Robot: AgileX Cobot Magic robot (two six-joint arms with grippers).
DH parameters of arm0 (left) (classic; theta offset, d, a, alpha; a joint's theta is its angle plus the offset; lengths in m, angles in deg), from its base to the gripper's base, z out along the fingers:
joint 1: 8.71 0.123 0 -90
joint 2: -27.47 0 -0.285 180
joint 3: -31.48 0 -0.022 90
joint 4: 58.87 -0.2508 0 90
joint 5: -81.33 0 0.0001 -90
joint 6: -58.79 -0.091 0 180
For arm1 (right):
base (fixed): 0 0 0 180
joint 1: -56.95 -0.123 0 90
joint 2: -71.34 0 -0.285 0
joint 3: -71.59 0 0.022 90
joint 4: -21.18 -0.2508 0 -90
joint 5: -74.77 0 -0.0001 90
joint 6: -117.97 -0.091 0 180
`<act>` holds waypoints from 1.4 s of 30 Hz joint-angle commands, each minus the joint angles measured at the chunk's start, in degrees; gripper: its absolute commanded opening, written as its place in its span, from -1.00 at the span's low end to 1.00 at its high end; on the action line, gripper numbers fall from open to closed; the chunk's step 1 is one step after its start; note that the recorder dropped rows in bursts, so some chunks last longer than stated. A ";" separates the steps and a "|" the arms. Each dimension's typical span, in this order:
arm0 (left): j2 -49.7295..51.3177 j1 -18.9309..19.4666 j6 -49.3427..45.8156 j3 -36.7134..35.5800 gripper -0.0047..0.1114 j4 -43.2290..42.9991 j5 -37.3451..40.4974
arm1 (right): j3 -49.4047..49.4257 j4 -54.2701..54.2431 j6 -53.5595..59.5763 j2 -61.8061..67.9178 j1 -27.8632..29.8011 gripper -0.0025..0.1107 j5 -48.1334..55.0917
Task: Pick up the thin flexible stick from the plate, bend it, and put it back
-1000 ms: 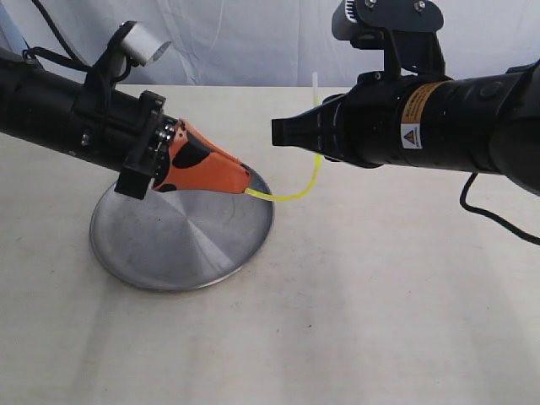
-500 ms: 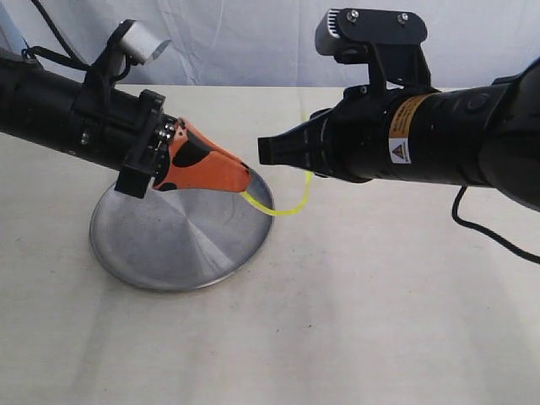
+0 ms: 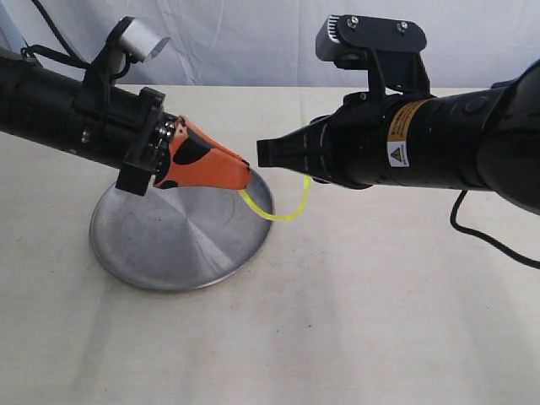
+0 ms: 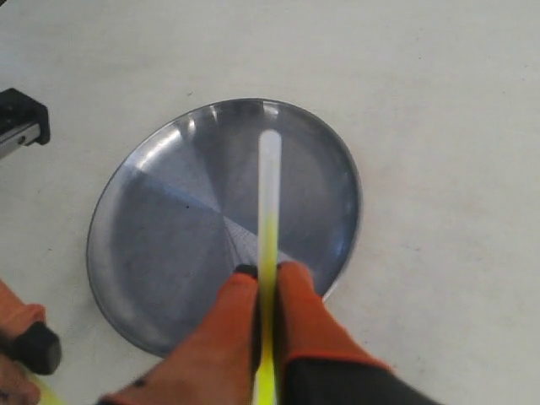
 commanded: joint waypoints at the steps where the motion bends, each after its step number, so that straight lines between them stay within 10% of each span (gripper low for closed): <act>1: -0.42 -0.50 -0.33 0.68 -0.92 3.33 -0.87 | 0.11 -2.43 0.00 0.21 -0.78 -0.97 -1.85; 42: -0.42 -0.50 -1.69 0.68 -0.92 5.12 -1.73 | 0.11 -16.00 16.75 0.21 -0.78 -0.97 2.63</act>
